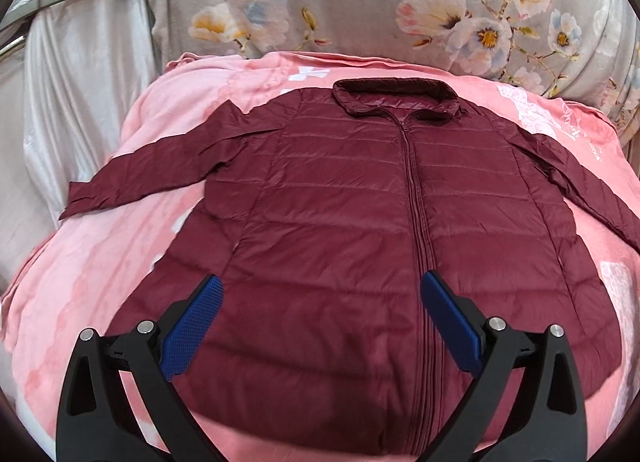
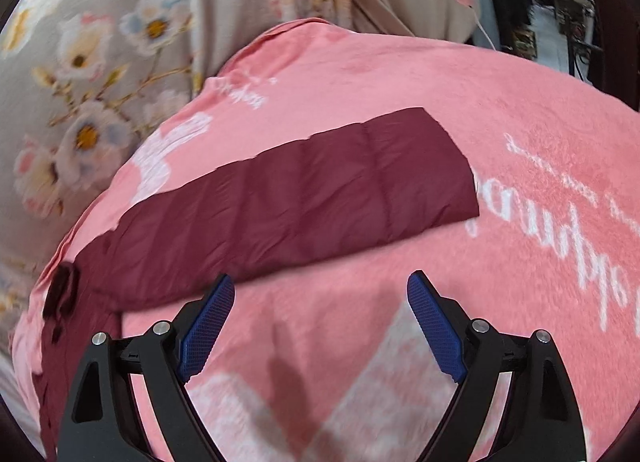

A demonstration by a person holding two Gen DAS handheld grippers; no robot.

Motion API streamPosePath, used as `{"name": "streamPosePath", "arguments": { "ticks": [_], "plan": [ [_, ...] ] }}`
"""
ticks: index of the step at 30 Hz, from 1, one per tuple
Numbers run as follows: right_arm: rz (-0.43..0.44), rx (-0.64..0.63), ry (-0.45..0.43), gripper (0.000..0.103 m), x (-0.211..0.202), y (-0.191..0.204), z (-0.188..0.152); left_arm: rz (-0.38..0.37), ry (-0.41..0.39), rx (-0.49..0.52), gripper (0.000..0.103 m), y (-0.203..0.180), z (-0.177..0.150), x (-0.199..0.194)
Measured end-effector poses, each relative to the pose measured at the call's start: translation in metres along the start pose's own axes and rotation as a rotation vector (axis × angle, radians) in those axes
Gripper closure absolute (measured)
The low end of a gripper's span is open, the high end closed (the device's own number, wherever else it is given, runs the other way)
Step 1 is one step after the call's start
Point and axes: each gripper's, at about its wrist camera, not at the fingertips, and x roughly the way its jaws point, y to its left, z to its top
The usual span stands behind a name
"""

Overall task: Fold large clothes
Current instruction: 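Reach the right tool to the sleeve cuff nearest it and grasp, then carry the sleeve across the jacket body with the right tool and release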

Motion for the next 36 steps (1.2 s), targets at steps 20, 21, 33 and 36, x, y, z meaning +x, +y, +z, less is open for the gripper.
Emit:
{"name": "streamPosePath", "arguments": {
  "ticks": [20, 21, 33, 36],
  "plan": [
    [0.256, -0.182, -0.149, 0.096, -0.018, 0.132, 0.057, 0.010, 0.028, 0.004, 0.006, -0.005, 0.011, 0.042],
    [0.311, -0.237, -0.155, 0.096, -0.029, 0.162, 0.050, 0.007, 0.028, -0.003, 0.006, -0.003, 0.012, 0.042],
    [0.718, -0.653, -0.006, 0.096, -0.086, 0.390, -0.093, 0.034, 0.021, -0.091, 0.006, 0.045, 0.015, 0.046],
    [0.740, -0.718, 0.039, 0.096, -0.081, 0.420, -0.129, 0.045, 0.024, -0.116, 0.006, 0.060, 0.014, 0.049]
  ]
}}
